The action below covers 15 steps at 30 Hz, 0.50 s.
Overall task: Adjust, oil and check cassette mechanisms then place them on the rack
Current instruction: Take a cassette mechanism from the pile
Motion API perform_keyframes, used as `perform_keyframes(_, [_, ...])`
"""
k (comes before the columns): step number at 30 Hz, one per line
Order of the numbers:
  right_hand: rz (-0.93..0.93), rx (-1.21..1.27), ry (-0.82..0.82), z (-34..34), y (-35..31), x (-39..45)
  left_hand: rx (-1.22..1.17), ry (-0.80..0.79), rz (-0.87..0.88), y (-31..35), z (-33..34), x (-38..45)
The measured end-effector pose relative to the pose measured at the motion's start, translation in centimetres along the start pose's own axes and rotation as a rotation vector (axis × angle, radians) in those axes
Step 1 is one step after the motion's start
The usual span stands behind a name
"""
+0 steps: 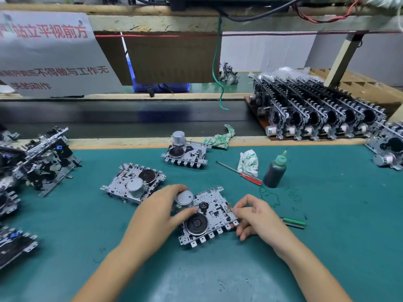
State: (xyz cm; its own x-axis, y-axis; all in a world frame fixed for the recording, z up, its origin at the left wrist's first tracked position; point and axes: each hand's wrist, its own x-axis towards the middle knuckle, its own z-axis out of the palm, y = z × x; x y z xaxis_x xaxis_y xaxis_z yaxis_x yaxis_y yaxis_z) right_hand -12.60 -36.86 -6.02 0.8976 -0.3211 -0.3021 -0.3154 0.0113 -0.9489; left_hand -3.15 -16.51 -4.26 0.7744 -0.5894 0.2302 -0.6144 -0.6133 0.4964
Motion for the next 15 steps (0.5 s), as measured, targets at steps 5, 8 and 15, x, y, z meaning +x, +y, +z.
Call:
perform_keyframes(5, [-0.033,-0.039,0.042,-0.6,0.3,-0.2,-0.174,0.089,0.008,-0.3,0.8,1.2])
perform_keyframes(8, [-0.084,-0.17,0.202,-2.1,0.4,-0.3,-0.203,0.064,0.076,0.6,1.4,2.5])
perform_keyframes(15, [-0.096,-0.522,0.368,-5.8,0.3,-0.1,-0.397,-0.121,0.098,2.0,3.6,4.2])
